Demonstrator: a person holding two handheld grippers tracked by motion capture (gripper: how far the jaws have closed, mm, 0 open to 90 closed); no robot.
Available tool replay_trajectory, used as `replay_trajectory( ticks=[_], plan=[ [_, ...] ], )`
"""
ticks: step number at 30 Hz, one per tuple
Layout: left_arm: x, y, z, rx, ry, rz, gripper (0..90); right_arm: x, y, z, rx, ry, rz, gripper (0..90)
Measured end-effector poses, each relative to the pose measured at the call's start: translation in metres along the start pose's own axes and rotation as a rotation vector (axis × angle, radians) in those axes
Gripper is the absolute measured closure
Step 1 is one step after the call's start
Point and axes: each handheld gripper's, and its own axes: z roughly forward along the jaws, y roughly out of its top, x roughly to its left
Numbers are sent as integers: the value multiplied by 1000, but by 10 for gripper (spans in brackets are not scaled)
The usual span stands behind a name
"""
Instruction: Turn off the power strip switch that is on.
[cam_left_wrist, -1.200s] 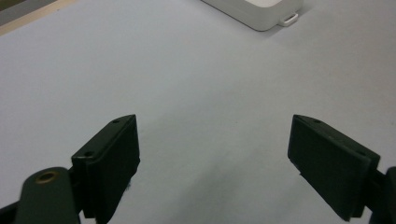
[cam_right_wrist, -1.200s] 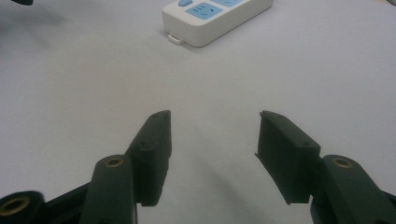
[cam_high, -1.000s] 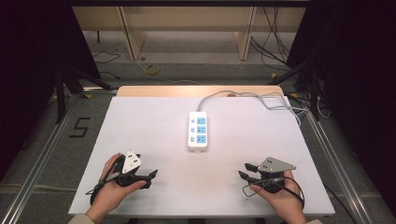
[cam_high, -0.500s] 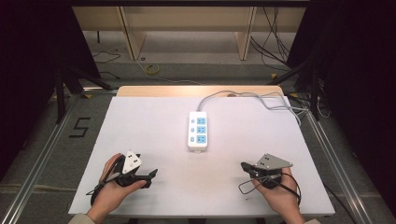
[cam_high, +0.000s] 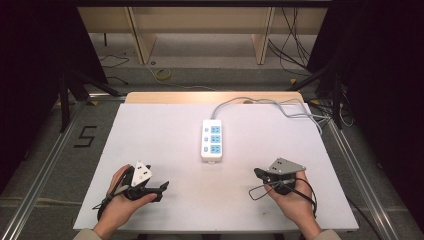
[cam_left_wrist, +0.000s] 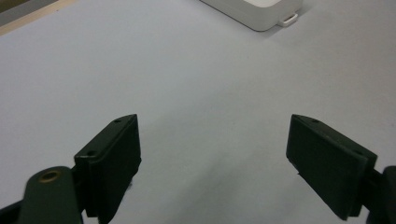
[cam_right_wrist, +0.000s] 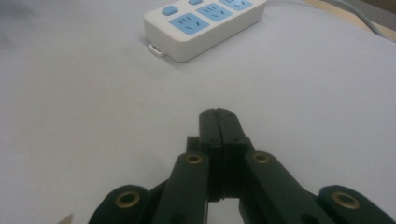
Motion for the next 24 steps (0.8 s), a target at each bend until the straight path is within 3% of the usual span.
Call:
replay_trajectory(
  ticks=[24],
  plan=[
    [1,-1,-1,6,5,9,178,-5,21,17,19,0,0,900]
  ],
)
